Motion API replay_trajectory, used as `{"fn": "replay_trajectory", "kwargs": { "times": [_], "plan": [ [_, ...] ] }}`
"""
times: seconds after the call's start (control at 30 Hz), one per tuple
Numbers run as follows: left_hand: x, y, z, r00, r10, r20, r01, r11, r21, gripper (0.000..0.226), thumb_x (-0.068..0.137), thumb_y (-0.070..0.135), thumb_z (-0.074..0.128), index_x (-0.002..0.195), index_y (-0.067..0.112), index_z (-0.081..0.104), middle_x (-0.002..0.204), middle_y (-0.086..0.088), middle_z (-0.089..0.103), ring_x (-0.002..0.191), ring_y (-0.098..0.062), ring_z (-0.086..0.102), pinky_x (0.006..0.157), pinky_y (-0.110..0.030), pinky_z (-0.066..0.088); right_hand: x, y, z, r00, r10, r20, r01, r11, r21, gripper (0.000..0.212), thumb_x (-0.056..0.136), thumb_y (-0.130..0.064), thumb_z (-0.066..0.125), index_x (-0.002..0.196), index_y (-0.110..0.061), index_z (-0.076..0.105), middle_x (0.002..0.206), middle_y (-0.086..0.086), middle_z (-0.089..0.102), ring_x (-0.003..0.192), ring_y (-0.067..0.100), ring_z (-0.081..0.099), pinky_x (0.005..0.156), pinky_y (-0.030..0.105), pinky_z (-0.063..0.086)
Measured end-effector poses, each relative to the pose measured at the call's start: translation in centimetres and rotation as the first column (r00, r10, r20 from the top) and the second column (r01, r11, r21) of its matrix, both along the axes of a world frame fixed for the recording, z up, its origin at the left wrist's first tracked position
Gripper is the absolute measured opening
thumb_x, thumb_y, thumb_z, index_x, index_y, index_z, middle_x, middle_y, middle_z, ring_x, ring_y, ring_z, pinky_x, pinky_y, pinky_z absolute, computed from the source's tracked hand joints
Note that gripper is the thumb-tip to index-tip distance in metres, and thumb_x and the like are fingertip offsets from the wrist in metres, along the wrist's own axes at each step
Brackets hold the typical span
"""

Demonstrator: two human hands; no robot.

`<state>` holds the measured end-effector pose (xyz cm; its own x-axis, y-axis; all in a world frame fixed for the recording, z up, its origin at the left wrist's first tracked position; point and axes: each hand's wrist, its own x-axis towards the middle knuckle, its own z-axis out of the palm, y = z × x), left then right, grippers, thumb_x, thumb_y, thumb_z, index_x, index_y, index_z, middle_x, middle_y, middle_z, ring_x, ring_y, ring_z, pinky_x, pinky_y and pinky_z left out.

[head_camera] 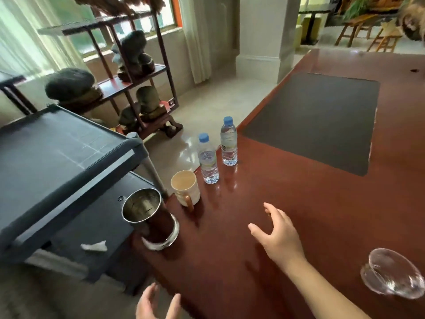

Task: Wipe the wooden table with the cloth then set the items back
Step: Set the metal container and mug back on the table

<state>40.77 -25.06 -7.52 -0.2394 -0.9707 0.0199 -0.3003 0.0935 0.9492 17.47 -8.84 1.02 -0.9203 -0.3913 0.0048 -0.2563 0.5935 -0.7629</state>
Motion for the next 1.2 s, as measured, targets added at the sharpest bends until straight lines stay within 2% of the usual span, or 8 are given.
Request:
{"fn": "replay_trajectory", "kwargs": {
  "times": [0.03, 0.2, 0.53, 0.73, 0.93, 1.0, 1.1, 1.2],
  "plan": [
    [0.4, -1.3, 0.4, 1.0, -0.013, -0.009, 0.014, 0.998, 0.065, 0.094, 0.045, 0.043, 0.078, 0.116, -0.015, 0.057, 0.113, -0.034, 0.064, 0.105, -0.039, 0.062, 0.087, 0.002, 0.036, -0.1, -1.9, -0.2, 0.998, 0.046, 0.035, -0.046, 0.999, -0.007, 0.073, 0.078, -0.043, 0.075, 0.141, -0.019, 0.047, 0.138, 0.0, 0.053, 0.13, 0.014, 0.045, 0.106, 0.029, 0.034],
    [1.0, -5.9, 1.7, 0.996, 0.071, 0.051, -0.079, 0.983, 0.163, 0.099, 0.063, 0.009, 0.092, 0.147, 0.007, 0.038, 0.149, -0.016, 0.044, 0.138, -0.025, 0.042, 0.116, -0.044, 0.031, -0.6, -10.5, -0.9, 0.972, 0.167, 0.163, -0.16, 0.986, -0.053, 0.09, 0.073, -0.053, 0.077, 0.147, -0.019, 0.039, 0.147, 0.001, 0.046, 0.134, 0.016, 0.042, 0.106, 0.027, 0.032],
    [-3.3, -10.2, 3.2, 0.997, -0.039, -0.065, 0.051, 0.982, 0.181, 0.13, 0.047, 0.045, 0.088, 0.155, 0.025, 0.02, 0.159, 0.003, 0.027, 0.142, -0.015, 0.031, 0.114, -0.03, 0.025, -3.0, -21.1, -2.6, 0.954, 0.236, 0.187, -0.225, 0.971, -0.076, 0.117, 0.061, -0.05, 0.087, 0.153, -0.013, 0.025, 0.156, 0.009, 0.033, 0.143, 0.021, 0.031, 0.116, 0.035, 0.027],
    [-5.0, -12.4, 2.4, 0.991, -0.089, -0.099, 0.106, 0.976, 0.188, 0.136, 0.037, 0.052, 0.089, 0.153, 0.036, 0.021, 0.152, 0.017, 0.033, 0.14, -0.013, 0.039, 0.117, -0.042, 0.031, -3.5, -23.9, -3.8, 0.952, 0.227, 0.203, -0.214, 0.973, -0.088, 0.13, 0.054, -0.059, 0.084, 0.156, -0.016, 0.014, 0.161, 0.005, 0.023, 0.146, 0.02, 0.023, 0.118, 0.036, 0.022],
    [-6.2, -13.8, 1.3, 0.982, -0.119, -0.144, 0.147, 0.968, 0.202, 0.129, 0.037, 0.044, 0.094, 0.147, 0.04, 0.028, 0.137, -0.006, 0.058, 0.124, -0.031, 0.058, 0.107, -0.055, 0.042, -3.7, -24.9, -4.5, 0.971, 0.163, 0.172, -0.145, 0.983, -0.114, 0.105, 0.059, -0.048, 0.085, 0.145, -0.023, 0.03, 0.14, 0.001, 0.05, 0.125, 0.022, 0.049, 0.096, 0.028, 0.037],
    [-6.5, -14.0, 0.8, 0.987, -0.093, -0.128, 0.12, 0.967, 0.225, 0.127, 0.031, 0.054, 0.095, 0.142, 0.044, 0.035, 0.13, -0.003, 0.064, 0.122, -0.024, 0.06, 0.104, -0.053, 0.045, -3.6, -25.1, -4.4, 0.974, 0.157, 0.165, -0.137, 0.983, -0.124, 0.097, 0.061, -0.046, 0.085, 0.141, -0.025, 0.034, 0.13, -0.001, 0.055, 0.117, 0.02, 0.054, 0.09, 0.026, 0.039],
    [-6.7, -14.4, -0.1, 0.996, -0.046, -0.073, 0.063, 0.966, 0.25, 0.122, 0.024, 0.069, 0.09, 0.134, 0.051, 0.039, 0.118, -0.003, 0.071, 0.118, -0.013, 0.061, 0.103, -0.048, 0.047, -3.5, -25.1, -4.1, 0.974, 0.151, 0.166, -0.13, 0.983, -0.131, 0.095, 0.062, -0.046, 0.084, 0.14, -0.025, 0.034, 0.129, -0.002, 0.055, 0.116, 0.019, 0.054, 0.09, 0.024, 0.038],
    [-6.8, -14.9, -1.2, 0.995, -0.022, -0.102, 0.05, 0.958, 0.282, 0.121, 0.025, 0.06, 0.096, 0.133, 0.048, 0.042, 0.117, -0.009, 0.071, 0.116, -0.025, 0.064, 0.099, -0.055, 0.049, -3.3, -24.6, -3.8, 0.974, 0.134, 0.185, -0.11, 0.985, -0.133, 0.097, 0.062, -0.046, 0.083, 0.143, -0.025, 0.033, 0.133, -0.003, 0.054, 0.119, 0.018, 0.052, 0.095, 0.026, 0.04]
  ]
}}
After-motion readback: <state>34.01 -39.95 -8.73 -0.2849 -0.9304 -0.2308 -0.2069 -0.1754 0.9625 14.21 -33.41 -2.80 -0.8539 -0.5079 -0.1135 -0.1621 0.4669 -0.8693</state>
